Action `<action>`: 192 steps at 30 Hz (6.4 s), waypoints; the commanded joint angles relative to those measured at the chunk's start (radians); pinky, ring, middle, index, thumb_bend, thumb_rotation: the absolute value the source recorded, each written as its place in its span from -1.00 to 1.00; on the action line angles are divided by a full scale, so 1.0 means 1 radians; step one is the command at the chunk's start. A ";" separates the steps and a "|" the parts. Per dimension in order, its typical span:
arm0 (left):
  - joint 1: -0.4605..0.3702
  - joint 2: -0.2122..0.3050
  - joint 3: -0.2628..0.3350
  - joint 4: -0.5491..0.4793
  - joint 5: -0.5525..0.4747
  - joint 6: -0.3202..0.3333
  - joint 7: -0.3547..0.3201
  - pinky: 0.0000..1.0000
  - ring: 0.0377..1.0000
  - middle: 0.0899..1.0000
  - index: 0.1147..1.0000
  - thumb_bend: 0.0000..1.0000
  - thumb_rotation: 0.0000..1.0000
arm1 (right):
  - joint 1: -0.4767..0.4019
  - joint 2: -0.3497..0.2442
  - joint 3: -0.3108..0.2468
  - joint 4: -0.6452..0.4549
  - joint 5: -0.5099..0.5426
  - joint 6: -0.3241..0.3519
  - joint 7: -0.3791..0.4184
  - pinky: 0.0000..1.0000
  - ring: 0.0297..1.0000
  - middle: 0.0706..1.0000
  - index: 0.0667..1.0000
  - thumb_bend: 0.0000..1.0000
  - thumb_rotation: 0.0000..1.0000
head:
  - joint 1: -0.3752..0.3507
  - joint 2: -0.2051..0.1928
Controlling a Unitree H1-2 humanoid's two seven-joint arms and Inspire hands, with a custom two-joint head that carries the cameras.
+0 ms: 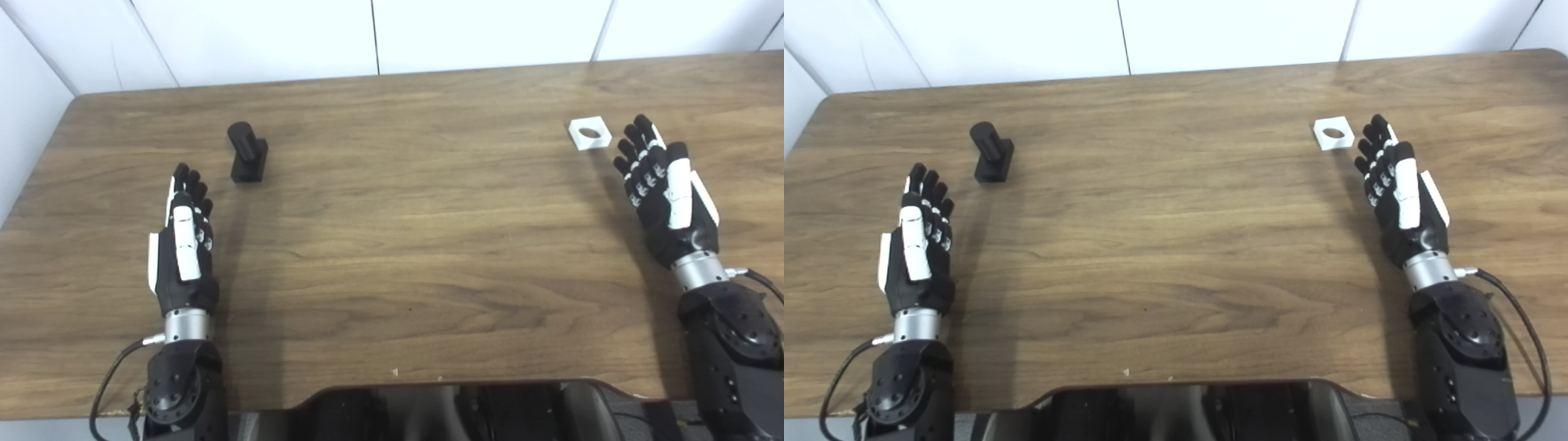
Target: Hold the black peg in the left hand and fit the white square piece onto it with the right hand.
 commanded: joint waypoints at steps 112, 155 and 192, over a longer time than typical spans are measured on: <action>-0.522 0.093 -0.160 0.422 1.505 0.546 0.078 1.00 1.00 0.83 0.14 0.56 -0.24 | 0.053 0.062 -0.022 0.172 0.052 -0.142 0.054 1.00 1.00 1.00 1.00 0.34 0.91 | 0.041 -0.106; -0.430 0.115 -0.277 0.234 1.212 0.538 0.050 1.00 1.00 0.72 -0.16 0.04 -0.88 | 0.082 0.064 -0.021 0.124 0.036 -0.125 0.049 1.00 1.00 1.00 1.00 0.31 0.94 | 0.002 -0.090; -0.192 0.028 -0.633 -0.117 1.149 0.486 -0.133 0.98 1.00 0.76 -0.16 0.03 -0.86 | 0.125 0.098 0.009 0.030 -0.011 -0.083 0.005 1.00 1.00 1.00 1.00 0.22 1.00 | -0.104 -0.072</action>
